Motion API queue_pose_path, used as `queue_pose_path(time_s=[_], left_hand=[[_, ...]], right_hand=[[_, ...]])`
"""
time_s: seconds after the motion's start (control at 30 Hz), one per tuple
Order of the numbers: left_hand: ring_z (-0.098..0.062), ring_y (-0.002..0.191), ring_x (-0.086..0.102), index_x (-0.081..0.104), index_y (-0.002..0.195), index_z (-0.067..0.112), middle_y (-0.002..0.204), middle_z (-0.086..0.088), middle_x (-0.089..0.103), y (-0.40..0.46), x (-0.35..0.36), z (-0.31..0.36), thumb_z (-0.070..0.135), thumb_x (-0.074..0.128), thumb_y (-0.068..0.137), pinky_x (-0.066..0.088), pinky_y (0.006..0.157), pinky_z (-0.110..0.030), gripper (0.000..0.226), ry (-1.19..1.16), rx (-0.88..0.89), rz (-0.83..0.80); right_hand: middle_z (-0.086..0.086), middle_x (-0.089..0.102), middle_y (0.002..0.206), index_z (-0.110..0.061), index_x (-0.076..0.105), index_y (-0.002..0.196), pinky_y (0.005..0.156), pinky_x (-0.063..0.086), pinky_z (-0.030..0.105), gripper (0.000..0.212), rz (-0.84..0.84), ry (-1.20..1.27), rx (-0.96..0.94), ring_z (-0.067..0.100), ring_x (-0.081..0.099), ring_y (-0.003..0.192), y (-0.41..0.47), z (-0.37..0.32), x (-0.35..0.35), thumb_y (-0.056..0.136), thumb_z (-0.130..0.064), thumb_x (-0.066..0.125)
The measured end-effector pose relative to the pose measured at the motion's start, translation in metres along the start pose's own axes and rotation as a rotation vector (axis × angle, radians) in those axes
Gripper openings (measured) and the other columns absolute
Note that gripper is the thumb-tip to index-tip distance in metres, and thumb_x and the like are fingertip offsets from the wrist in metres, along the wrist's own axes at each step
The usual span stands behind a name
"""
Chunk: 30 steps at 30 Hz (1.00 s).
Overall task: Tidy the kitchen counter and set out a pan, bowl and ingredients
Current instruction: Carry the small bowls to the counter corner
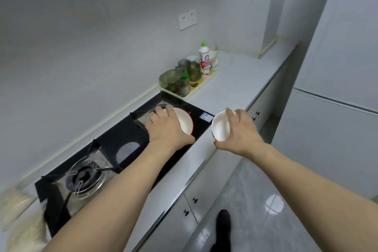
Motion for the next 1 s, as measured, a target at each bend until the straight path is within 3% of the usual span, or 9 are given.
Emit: queue_pose_path(time_s=[0.6,0.73,0.87,1.0], left_hand=[[-0.037,0.131,0.029,0.014,0.152,0.015,0.146,-0.016,0.026,0.269,-0.03,0.118,0.065,0.073,0.055,0.039,0.1,-0.048,0.123,-0.104,0.048,0.018],[-0.037,0.125,0.034,0.025,0.144,0.017,0.138,-0.015,0.032,0.314,-0.032,0.141,0.064,0.072,0.052,0.043,0.096,-0.046,0.114,-0.14,0.053,0.024],[-0.037,0.125,0.034,0.023,0.145,0.017,0.138,-0.014,0.032,0.363,-0.034,0.181,0.064,0.07,0.052,0.043,0.095,-0.045,0.114,-0.149,0.087,0.015],[-0.034,0.123,0.035,0.024,0.144,0.018,0.135,-0.011,0.033,0.421,-0.041,0.219,0.065,0.07,0.056,0.038,0.085,-0.04,0.11,-0.164,0.076,0.043]], right_hand=[[0.008,0.02,0.145,-0.022,0.012,0.15,0.107,0.031,0.04,0.11,0.012,-0.028,0.041,0.029,0.02,0.136,0.267,0.081,-0.047,0.064,-0.058,0.07],[0.007,0.019,0.146,-0.022,0.011,0.151,0.108,0.032,0.04,0.111,0.005,-0.019,0.059,0.029,0.019,0.137,0.306,0.102,-0.056,0.064,-0.059,0.07],[0.006,0.018,0.147,-0.023,0.01,0.151,0.108,0.031,0.04,0.111,-0.001,-0.009,0.073,0.028,0.018,0.137,0.357,0.131,-0.065,0.065,-0.059,0.07],[0.007,0.017,0.147,-0.022,0.009,0.151,0.108,0.031,0.04,0.112,-0.006,-0.006,0.049,0.028,0.017,0.138,0.421,0.16,-0.072,0.066,-0.059,0.07]])
Point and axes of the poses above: each hand's wrist, its own y-axis towards the middle knuckle, its own x-axis out of the palm, z = x × y, the point moved 9 cm from there along y, towards the middle knuckle
